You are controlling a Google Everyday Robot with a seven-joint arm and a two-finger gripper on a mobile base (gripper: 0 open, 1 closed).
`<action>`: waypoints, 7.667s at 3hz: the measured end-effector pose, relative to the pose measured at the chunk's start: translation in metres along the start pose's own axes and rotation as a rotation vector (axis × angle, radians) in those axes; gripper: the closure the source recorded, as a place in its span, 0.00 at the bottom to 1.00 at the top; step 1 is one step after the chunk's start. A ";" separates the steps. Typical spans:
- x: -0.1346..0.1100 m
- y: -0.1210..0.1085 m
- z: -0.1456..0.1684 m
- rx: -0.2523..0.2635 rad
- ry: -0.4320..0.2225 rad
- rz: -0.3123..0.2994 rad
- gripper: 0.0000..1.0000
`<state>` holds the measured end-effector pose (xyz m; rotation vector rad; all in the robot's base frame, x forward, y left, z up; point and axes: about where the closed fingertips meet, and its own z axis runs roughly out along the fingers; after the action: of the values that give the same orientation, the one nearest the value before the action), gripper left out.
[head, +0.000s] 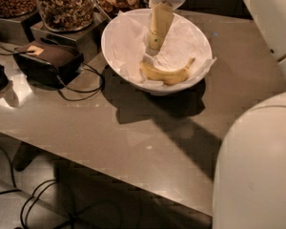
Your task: Pick banana from white bowl
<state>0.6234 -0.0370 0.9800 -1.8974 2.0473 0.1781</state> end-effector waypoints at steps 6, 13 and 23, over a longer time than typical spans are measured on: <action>0.022 -0.021 0.019 0.097 -0.011 0.103 0.00; 0.064 -0.023 0.055 0.078 0.087 0.142 0.26; 0.087 -0.005 0.102 -0.050 0.109 0.119 0.47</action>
Offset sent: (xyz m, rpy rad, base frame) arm 0.0202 -0.0371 -0.0091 0.0679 -0.0433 -0.2064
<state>0.6404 -0.0869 0.8565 -1.8525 2.2498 0.1603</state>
